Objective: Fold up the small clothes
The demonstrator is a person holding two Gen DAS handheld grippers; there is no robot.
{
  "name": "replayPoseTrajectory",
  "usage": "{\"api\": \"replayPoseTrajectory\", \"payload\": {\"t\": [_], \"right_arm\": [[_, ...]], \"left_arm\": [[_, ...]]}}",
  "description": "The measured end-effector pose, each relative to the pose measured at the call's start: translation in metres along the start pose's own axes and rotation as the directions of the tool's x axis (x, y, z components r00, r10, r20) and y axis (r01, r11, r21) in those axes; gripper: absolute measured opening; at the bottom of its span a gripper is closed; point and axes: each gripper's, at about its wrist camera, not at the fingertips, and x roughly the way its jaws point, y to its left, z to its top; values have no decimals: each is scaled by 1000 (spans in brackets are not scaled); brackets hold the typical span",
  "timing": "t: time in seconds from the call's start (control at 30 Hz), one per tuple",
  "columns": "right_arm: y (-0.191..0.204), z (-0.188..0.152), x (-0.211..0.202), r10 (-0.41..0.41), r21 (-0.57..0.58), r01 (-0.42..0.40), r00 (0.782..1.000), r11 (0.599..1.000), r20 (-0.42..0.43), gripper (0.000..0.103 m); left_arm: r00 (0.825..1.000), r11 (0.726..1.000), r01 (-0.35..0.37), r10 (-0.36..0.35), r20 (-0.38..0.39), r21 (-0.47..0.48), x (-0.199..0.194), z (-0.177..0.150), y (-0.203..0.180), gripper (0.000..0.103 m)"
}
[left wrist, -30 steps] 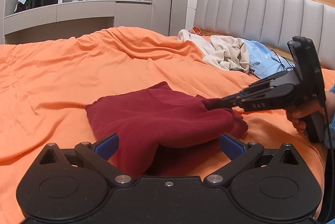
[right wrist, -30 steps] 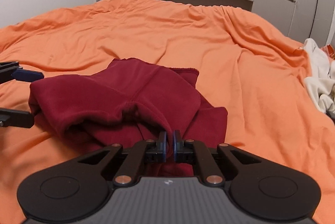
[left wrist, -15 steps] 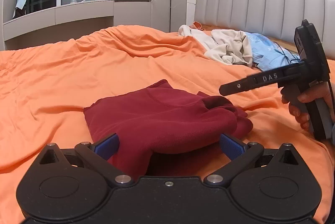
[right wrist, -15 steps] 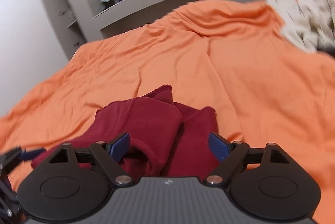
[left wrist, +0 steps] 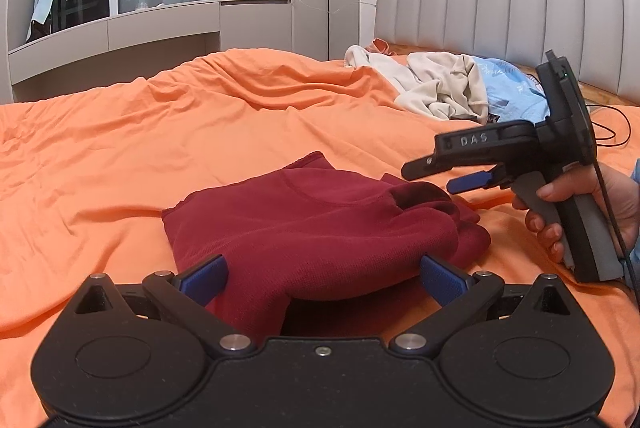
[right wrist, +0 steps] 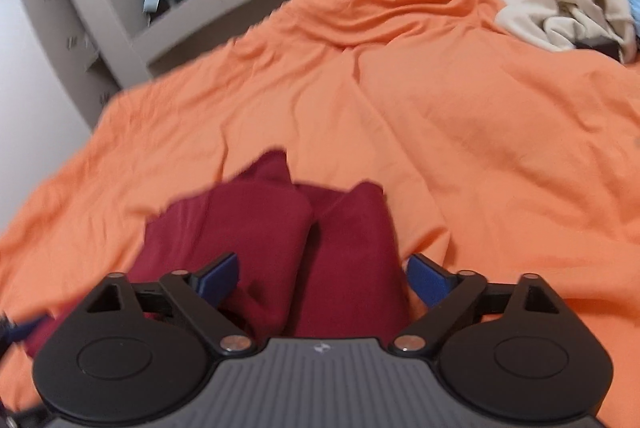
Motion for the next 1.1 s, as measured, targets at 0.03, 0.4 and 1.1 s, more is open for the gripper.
{"api": "replayPoseTrajectory", "payload": {"t": [0.03,0.4,1.1], "right_arm": [[5,-2,0,-8,-40,7,1000,999,-15,97],[2,0,-29,15,-82,-10,998,997,55,101],[8,-4,2,130,32,-132,990,991,58,14]], "left_arm": [[1000,1000,0,0,0,1,0,0,0,102],[997,989,-7,-4,77,150,-9,1,-18,102],[993,963,76,-96,64,257,5,-2,-36,42]]}}
